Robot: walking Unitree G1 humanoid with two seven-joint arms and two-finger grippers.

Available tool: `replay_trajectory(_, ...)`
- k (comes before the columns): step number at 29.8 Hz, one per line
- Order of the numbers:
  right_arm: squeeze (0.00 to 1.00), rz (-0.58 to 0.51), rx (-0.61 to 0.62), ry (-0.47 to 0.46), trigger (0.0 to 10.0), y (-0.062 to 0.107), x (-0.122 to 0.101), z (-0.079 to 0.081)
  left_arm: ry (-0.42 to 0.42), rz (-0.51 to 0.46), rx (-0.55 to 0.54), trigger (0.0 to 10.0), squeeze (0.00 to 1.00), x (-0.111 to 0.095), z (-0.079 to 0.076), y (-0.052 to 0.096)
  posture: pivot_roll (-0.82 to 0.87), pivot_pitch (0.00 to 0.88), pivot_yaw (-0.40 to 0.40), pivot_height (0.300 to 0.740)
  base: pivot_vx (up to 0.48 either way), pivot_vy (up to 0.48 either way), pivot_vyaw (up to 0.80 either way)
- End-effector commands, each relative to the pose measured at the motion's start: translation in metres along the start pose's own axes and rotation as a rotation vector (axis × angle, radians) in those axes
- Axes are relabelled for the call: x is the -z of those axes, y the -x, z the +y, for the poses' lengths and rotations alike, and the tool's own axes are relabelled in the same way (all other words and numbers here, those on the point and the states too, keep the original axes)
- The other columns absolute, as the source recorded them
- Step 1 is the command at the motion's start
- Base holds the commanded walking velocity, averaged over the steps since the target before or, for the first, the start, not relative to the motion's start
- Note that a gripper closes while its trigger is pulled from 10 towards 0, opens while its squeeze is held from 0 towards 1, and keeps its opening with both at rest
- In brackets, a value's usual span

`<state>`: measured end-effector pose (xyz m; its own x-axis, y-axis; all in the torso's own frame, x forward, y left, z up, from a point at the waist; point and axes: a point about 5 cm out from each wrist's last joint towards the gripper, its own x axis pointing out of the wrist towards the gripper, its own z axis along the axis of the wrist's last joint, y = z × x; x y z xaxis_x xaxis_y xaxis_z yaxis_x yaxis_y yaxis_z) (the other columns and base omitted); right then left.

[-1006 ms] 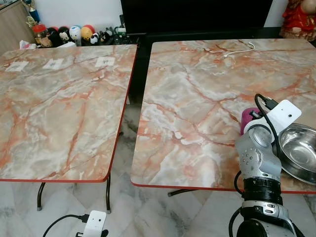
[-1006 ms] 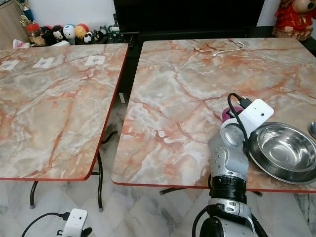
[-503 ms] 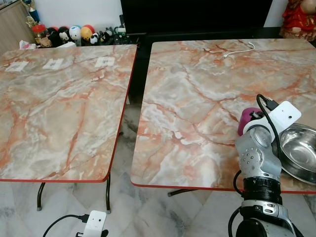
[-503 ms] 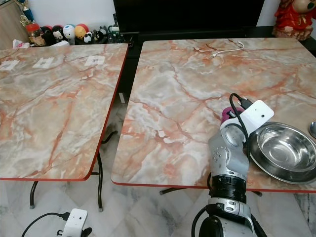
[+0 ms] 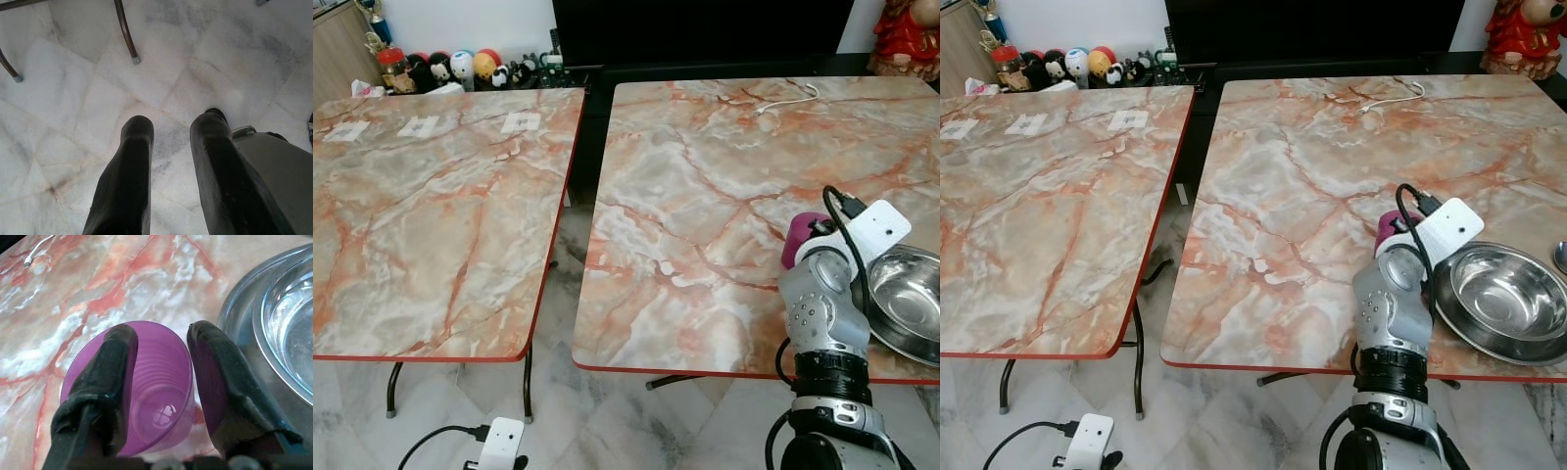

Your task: Setting the table

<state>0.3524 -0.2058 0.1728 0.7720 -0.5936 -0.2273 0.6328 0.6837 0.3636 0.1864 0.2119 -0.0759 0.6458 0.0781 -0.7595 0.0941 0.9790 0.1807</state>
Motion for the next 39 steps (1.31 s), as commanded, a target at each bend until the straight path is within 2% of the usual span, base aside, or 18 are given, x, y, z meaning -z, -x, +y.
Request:
replay_trajectory(1, 0.00, -0.022, -0.006, 0.002, 10.0, 0.003, -0.005, 0.005, -0.004, 0.023, -0.009, 10.0, 0.00, 0.006, 0.004, 0.001, -0.11, 0.084, 0.065, 0.740, 0.000, 0.000, 0.00)
replay_trajectory(4, 0.00, -0.055, -0.006, 0.028, 10.0, 0.003, -0.007, 0.005, -0.003, 0.023, -0.009, 10.0, 0.00, 0.006, 0.004, 0.001, -0.11, 0.083, 0.064, 0.740, 0.000, 0.000, 0.00)
replay_trajectory(5, 0.00, -0.149, -0.033, 0.095, 10.0, 0.006, -0.017, 0.008, -0.004, 0.024, -0.010, 10.0, 0.00, 0.006, 0.004, 0.001, -0.11, 0.084, 0.065, 0.740, 0.000, 0.000, 0.00)
replay_trajectory(7, 0.00, -0.268, -0.084, 0.135, 10.0, 0.013, -0.029, 0.014, -0.004, 0.023, -0.011, 10.0, 0.00, 0.006, 0.004, 0.001, -0.11, 0.085, 0.064, 0.740, 0.000, 0.000, 0.00)
replay_trajectory(10, 0.00, -0.386, -0.165, 0.174, 10.0, 0.024, -0.040, 0.022, -0.003, 0.023, -0.012, 10.0, 0.00, 0.006, 0.004, 0.002, -0.11, 0.086, 0.064, 0.740, 0.000, 0.000, 0.00)
replay_trajectory(11, 0.00, -0.419, -0.243, 0.199, 10.0, 0.031, -0.040, 0.027, -0.003, 0.023, -0.014, 10.0, 0.00, 0.006, 0.004, 0.002, -0.11, 0.087, 0.064, 0.740, 0.000, 0.000, 0.00)
replay_trajectory(12, 0.00, -0.428, -0.300, 0.222, 10.0, 0.034, -0.038, 0.028, -0.003, 0.023, -0.015, 10.0, 0.00, 0.006, 0.004, 0.002, -0.11, 0.087, 0.063, 0.740, 0.000, 0.000, 0.00)
replay_trajectory(13, 0.00, -0.428, -0.300, 0.222, 10.0, 0.034, -0.038, 0.028, -0.003, 0.023, -0.015, 10.0, 0.00, 0.006, 0.004, 0.002, -0.11, 0.087, 0.063, 0.740, 0.000, 0.000, 0.00)
replay_trajectory(14, 0.00, -0.452, -0.368, 0.273, 10.0, 0.039, -0.034, 0.024, -0.002, 0.022, -0.018, 10.0, 0.00, 0.006, 0.004, 0.002, -0.11, 0.088, 0.061, 0.740, 0.000, 0.000, 0.00)
replay_trajectory(18, 0.00, -0.494, -0.455, 0.339, 10.0, 0.046, -0.032, 0.016, -0.001, 0.021, -0.023, 10.0, 0.00, 0.006, 0.004, 0.001, -0.12, 0.088, 0.062, 0.740, 0.000, 0.000, 0.00)
replay_trajectory(23, 0.00, -0.470, -0.589, 0.363, 10.0, 0.055, -0.024, 0.015, -0.005, 0.020, -0.025, 10.0, 0.00, 0.005, 0.005, 0.001, -0.13, 0.086, 0.061, 0.740, 0.000, 0.000, 0.00)
replay_trajectory(29, 0.00, -0.421, -0.750, 0.443, 10.0, 0.073, 0.003, 0.001, -0.006, 0.013, -0.034, 10.0, 0.00, 0.005, 0.006, 0.002, -0.13, 0.073, 0.064, 0.740, 0.000, 0.000, 0.00)
replay_trajectory(36, 0.00, -0.362, -0.761, 0.462, 10.0, 0.075, 0.013, -0.015, -0.012, 0.014, -0.038, 10.0, 0.00, 0.005, 0.007, 0.002, -0.14, 0.060, 0.068, 0.740, 0.000, 0.000, 0.43)
replay_trajectory(39, 0.00, -0.327, -0.734, 0.422, 10.0, 0.074, 0.016, -0.021, -0.006, 0.016, -0.038, 10.0, 0.00, 0.005, 0.008, 0.002, -0.14, 0.052, 0.068, 0.740, 0.000, 0.000, 0.00)
